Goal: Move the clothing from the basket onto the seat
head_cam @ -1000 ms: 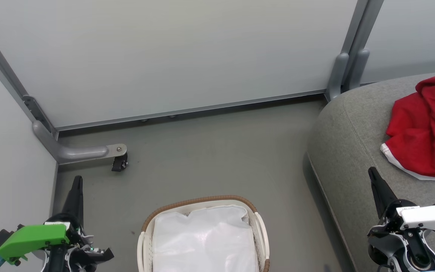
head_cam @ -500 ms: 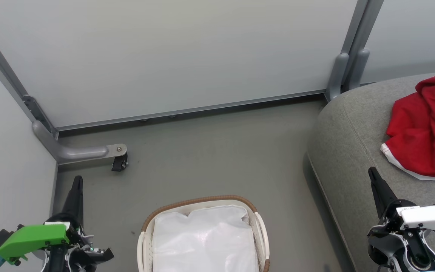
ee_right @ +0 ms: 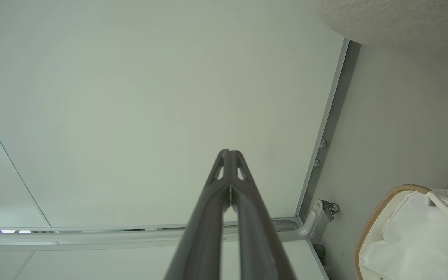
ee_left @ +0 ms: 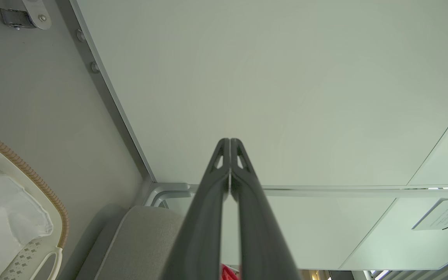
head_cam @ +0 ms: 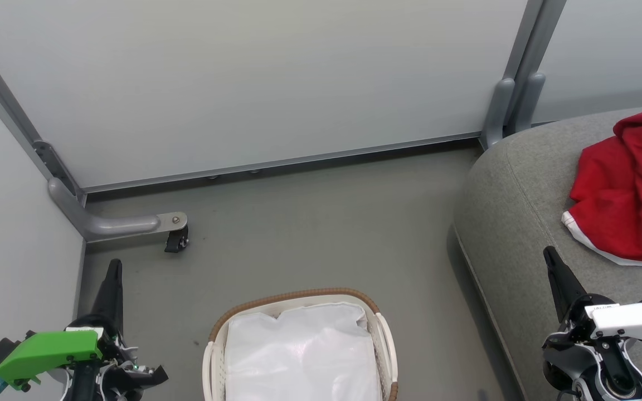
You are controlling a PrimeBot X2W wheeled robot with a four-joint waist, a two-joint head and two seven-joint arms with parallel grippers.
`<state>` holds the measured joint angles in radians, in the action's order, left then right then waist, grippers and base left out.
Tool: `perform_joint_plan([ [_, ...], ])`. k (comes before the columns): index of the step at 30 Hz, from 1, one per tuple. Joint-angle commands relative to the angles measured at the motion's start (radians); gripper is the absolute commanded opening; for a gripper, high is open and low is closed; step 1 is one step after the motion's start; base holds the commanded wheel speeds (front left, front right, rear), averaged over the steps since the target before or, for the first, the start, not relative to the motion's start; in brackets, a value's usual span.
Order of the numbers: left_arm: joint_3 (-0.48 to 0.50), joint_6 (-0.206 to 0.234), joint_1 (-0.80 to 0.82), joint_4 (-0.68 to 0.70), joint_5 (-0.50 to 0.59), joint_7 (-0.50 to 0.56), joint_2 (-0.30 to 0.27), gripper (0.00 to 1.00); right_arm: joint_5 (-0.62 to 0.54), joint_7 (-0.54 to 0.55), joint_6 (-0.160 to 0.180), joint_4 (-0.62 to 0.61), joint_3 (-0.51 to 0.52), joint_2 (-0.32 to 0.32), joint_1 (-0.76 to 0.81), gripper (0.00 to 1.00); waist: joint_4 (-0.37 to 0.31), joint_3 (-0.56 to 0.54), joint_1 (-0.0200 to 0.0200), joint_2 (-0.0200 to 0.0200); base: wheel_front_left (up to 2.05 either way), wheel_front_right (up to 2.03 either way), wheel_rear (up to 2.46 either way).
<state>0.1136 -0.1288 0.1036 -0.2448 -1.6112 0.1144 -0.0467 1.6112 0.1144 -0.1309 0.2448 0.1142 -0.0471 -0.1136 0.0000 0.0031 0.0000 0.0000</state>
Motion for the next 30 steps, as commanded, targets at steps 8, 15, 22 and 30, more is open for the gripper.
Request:
perform_joint_plan([
  [8, 0.002, -0.005, 0.010, 0.001, -0.004, 0.003, -0.007, 0.00, 0.003, 0.003, 0.000, -0.003, 0.001, -0.006, 0.011, 0.00, 0.000, 0.000, 0.0000, 0.0000, 0.00, 0.00, 0.00],
  [15, 0.002, -0.005, 0.010, 0.001, -0.004, 0.003, -0.007, 0.00, 0.003, 0.003, 0.000, -0.003, 0.001, -0.006, 0.011, 0.00, 0.000, 0.000, 0.0000, 0.0000, 0.00, 0.00, 0.00],
  [22, 0.002, -0.005, 0.010, 0.001, -0.004, 0.003, -0.007, 0.00, 0.003, 0.003, 0.000, -0.003, 0.001, -0.006, 0.011, 0.00, 0.000, 0.000, 0.0000, 0.0000, 0.00, 0.00, 0.00],
  [30, 0.002, -0.005, 0.010, 0.001, -0.004, 0.003, -0.007, 0.00, 0.003, 0.003, 0.000, -0.003, 0.001, -0.006, 0.011, 0.00, 0.000, 0.000, 0.0000, 0.0000, 0.00, 0.00, 0.00],
])
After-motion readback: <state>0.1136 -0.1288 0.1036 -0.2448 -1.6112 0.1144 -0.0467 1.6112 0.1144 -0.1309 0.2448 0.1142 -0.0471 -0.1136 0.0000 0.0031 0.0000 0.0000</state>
